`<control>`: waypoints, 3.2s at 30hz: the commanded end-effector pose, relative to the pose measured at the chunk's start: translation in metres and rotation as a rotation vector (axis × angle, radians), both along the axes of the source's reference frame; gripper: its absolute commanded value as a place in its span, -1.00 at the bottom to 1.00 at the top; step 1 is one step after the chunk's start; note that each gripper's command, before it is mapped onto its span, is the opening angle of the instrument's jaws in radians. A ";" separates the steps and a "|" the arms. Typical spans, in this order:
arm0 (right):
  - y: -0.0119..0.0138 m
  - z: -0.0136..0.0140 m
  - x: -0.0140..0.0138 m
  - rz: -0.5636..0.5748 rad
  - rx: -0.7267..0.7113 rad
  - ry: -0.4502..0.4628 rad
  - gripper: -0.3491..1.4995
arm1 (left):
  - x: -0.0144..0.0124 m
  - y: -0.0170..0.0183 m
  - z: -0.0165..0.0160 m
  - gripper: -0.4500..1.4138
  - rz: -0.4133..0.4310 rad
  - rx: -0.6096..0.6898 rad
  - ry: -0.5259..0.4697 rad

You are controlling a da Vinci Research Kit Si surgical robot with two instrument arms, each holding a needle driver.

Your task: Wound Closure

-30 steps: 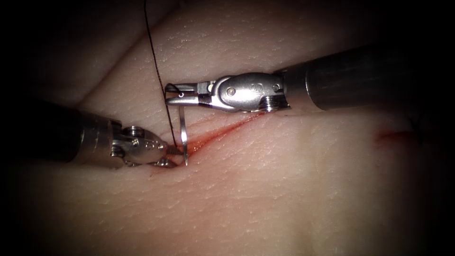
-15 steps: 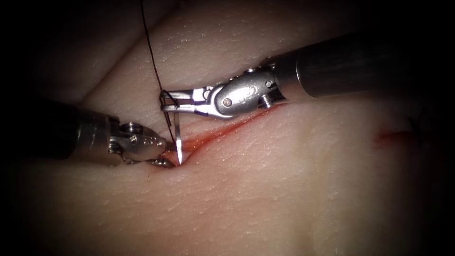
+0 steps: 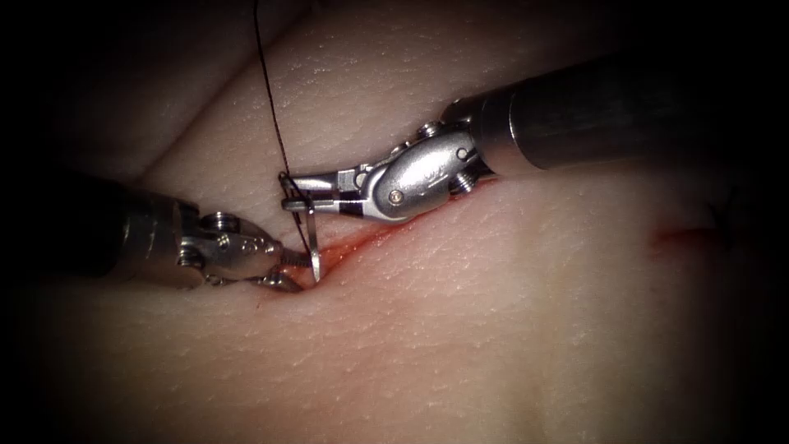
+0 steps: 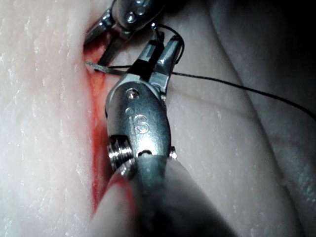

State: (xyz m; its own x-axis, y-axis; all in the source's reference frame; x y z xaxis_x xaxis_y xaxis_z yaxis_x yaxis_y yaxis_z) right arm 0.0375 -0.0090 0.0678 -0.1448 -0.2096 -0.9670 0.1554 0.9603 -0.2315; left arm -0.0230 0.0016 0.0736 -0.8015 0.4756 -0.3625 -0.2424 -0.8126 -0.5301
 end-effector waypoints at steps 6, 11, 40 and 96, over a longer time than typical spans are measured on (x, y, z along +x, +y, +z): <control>-0.0018 0.0017 0.0009 -0.015 -0.023 -0.011 -1.00 | -0.0003 -0.0006 0.0003 -0.10 0.002 0.003 -0.005; -0.0026 0.0022 0.0010 -0.018 -0.032 -0.012 -1.00 | 0.0002 -0.0004 -0.0006 -0.12 -0.010 -0.006 -0.011; 0.0001 0.0025 0.0010 -0.007 0.161 -0.068 -1.00 | -0.0028 -0.0042 -0.0083 -0.51 -0.129 -0.163 -0.116; 0.0022 0.0034 0.0028 0.064 0.544 -0.173 -1.00 | -0.0038 -0.0067 -0.0052 -0.64 -0.116 -0.169 -0.169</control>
